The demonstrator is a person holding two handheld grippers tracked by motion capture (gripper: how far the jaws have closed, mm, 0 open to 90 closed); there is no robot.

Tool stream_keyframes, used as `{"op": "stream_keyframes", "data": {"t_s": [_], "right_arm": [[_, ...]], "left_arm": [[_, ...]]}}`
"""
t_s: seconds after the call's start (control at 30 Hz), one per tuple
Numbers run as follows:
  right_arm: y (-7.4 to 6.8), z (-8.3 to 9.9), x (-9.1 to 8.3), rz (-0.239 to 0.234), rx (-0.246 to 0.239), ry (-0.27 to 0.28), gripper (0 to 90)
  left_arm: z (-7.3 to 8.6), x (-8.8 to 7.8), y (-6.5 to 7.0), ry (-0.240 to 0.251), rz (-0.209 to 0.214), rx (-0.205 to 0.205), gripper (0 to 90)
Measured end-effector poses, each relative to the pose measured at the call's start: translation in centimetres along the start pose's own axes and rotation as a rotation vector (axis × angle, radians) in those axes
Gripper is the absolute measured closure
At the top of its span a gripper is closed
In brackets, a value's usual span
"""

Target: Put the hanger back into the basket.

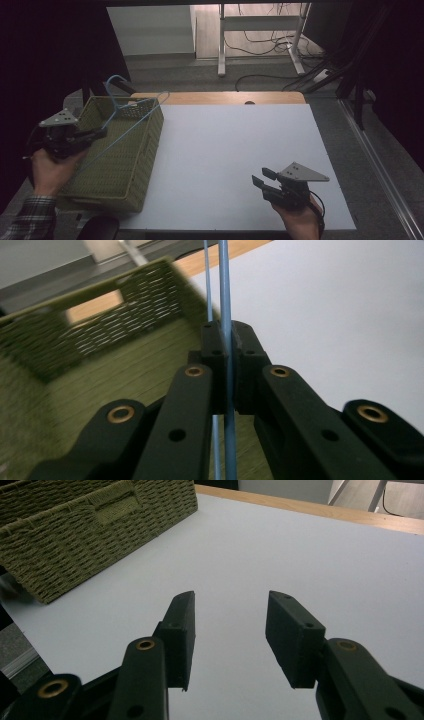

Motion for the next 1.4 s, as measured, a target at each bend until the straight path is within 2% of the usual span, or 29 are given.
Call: {"op": "stream_keyframes", "data": {"t_s": [0.03,0.13,0.2,0.33,0.37,0.57,0.63,0.73,0.87,1.03,1.07,1.13,1.17,1.2,1.23,1.33,1.4], "right_arm": [[0.0,0.0,0.0,0.0,0.0,0.0,55.1],[0.1,0.1,0.1,0.001,0.002,-0.004,55.2],[0.1,0.2,0.2,0.001,0.003,-0.007,55.1],[0.2,0.3,0.3,0.002,0.003,-0.011,55.1],[0.2,0.4,0.3,0.001,0.003,-0.016,55.1],[0.3,0.5,0.5,0.002,0.004,-0.021,55.0],[0.3,0.6,0.5,0.001,0.005,-0.026,55.0],[0.2,0.7,0.6,-0.002,0.004,-0.03,54.9],[0.2,0.8,0.8,-0.002,0.001,-0.039,54.9],[0.2,0.9,0.9,-0.003,0.001,-0.043,54.9],[0.2,1.0,0.9,-0.002,-0.001,-0.043,54.9],[0.2,1.0,0.9,-0.002,-0.001,-0.044,54.9],[0.3,1.0,0.9,-0.001,0.0,-0.045,54.7],[0.3,1.0,0.9,-0.001,0.001,-0.045,54.6],[0.3,1.0,0.8,-0.001,0.003,-0.044,54.5],[0.4,1.1,0.8,0.001,0.004,-0.045,53.9],[0.4,1.1,0.9,0.001,0.003,-0.046,52.7]], "left_arm": [[0.0,0.0,0.0,0.0,0.0,0.0,86.8],[1.9,-0.2,-1.6,-0.005,-0.01,-0.024,86.9],[3.0,0.0,-2.2,-0.008,0.002,-0.039,86.8],[3.9,0.3,-2.9,0.004,0.009,-0.042,86.9],[4.6,0.6,-3.4,0.014,0.023,-0.062,86.8],[6.2,0.8,-4.1,0.015,0.037,-0.091,86.8],[7.0,1.0,-4.2,-0.025,0.033,-0.077,86.9],[7.5,1.2,-4.3,-0.035,0.038,-0.083,86.9],[8.4,2.3,-4.4,-0.08,0.064,-0.084,86.9],[8.9,3.6,-4.5,-0.107,0.085,-0.092,86.8],[9.6,4.4,-4.7,-0.148,0.082,-0.095,86.8],[9.9,4.8,-4.7,-0.168,0.081,-0.093,86.7],[10.6,5.2,-4.7,-0.213,0.078,-0.081,86.2],[11.1,5.4,-4.8,-0.251,0.052,-0.078,85.8],[11.2,5.4,-5.0,-0.268,0.014,-0.068,84.1],[11.0,5.1,-5.2,-0.255,0.003,-0.108,60.0],[10.8,4.7,-5.3,-0.249,-0.02,-0.103,44.5]]}}
Point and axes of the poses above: each handheld gripper's, and its own axes: x roughly forward along the jaws, z roughly out of its underside, y roughly to its right, the point moved 10 cm from there along x, roughly forward along the jaws, and after that the axes turned 12 degrees about x, right-handed, at the moved point
